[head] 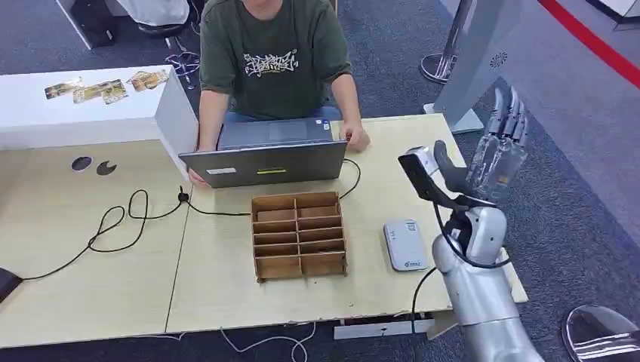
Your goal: Pass the card to the sensor for recognition and then transmit it.
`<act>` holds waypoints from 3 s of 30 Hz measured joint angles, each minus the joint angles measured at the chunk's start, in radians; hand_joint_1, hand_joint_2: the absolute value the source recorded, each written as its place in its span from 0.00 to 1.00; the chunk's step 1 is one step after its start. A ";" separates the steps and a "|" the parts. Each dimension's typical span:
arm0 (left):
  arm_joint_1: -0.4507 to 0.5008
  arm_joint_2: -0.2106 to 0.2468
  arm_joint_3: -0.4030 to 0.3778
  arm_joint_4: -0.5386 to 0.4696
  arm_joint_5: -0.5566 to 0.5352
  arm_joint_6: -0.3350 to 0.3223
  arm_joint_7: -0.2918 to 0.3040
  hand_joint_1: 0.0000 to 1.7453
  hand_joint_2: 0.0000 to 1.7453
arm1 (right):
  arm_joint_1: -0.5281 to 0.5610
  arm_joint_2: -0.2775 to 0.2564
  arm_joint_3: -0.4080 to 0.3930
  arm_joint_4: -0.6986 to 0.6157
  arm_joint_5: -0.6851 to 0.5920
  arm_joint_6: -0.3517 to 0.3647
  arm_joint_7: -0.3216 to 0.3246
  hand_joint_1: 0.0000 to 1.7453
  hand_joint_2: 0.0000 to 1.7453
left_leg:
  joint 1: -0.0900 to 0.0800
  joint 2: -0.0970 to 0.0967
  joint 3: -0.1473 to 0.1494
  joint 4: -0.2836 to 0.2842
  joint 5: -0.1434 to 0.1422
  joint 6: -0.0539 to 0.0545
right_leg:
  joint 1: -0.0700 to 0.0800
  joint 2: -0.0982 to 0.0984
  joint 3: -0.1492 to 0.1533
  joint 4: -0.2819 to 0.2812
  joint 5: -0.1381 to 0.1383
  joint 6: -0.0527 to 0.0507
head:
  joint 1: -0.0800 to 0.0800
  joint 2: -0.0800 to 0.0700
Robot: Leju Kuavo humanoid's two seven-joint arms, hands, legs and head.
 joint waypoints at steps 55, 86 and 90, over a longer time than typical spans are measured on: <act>0.021 -0.091 0.056 0.085 0.120 0.007 -0.051 0.00 0.00 | 0.649 -0.028 -0.002 -0.403 0.052 0.000 0.227 0.00 1.00 | 0.000 0.000 -0.001 0.000 -0.003 0.002 | 0.000 0.000 0.000 -0.001 -0.001 0.002 | 0.000 0.000; 0.034 -0.101 0.084 0.087 0.150 0.003 -0.060 0.00 0.00 | 0.751 -0.162 0.133 -0.425 -0.024 0.055 0.371 0.00 1.00 | 0.000 0.001 -0.001 0.000 -0.004 0.003 | 0.000 0.000 0.001 -0.001 -0.002 0.002 | 0.000 0.000; 0.034 -0.101 0.084 0.088 0.146 -0.003 -0.060 0.00 0.00 | 0.715 -0.190 0.191 -0.386 -0.028 0.072 0.385 0.00 1.00 | 0.000 0.001 -0.001 0.000 -0.004 0.003 | 0.000 0.000 0.001 -0.001 -0.002 0.002 | 0.000 0.000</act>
